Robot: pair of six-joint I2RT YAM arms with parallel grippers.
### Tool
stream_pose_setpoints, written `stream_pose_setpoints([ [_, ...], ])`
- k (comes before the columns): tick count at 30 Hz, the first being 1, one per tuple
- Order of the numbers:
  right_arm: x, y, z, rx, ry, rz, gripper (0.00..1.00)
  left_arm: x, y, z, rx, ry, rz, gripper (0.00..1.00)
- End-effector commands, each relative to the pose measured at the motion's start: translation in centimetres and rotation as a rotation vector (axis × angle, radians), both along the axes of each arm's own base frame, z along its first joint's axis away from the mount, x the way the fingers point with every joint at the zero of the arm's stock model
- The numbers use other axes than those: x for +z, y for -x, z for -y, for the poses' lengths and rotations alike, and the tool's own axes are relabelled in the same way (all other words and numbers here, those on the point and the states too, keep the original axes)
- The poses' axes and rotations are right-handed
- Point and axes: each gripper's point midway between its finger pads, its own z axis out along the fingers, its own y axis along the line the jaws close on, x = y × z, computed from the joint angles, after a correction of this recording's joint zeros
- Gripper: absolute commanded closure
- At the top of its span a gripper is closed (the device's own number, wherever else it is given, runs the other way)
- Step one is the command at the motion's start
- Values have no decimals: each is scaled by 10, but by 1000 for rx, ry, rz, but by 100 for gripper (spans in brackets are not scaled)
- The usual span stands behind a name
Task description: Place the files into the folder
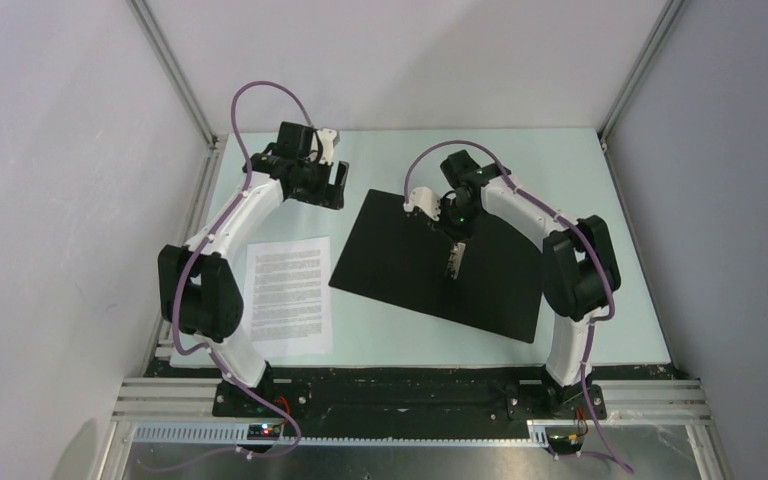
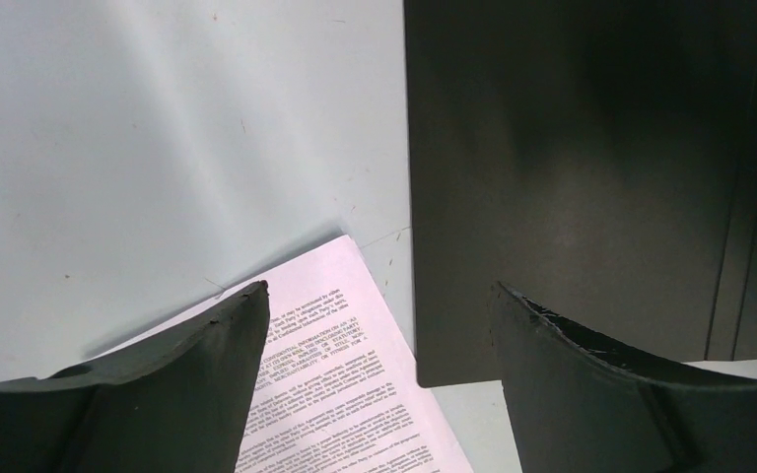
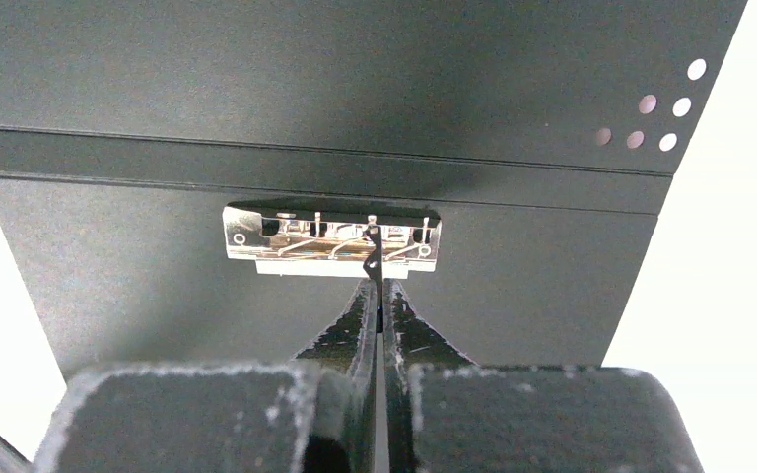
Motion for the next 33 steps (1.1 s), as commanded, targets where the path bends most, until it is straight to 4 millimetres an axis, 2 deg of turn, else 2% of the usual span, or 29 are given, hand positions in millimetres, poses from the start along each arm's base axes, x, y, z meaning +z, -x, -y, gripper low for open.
stream_pose_setpoints([
  [1, 33, 1, -9, 78, -54, 79, 100, 20, -5, 4, 27, 54, 43, 15],
  [20, 33, 18, 1, 253, -4, 80, 100, 10, -5, 5, 48, 62, 12, 15],
  [25, 32, 19, 6, 246, -18, 56, 100, 8, -4, 2, 54, 57, 7, 15],
  [33, 10, 5, -14, 199, -40, 46, 100, 6, -3, 2, 58, 51, 2, 14],
])
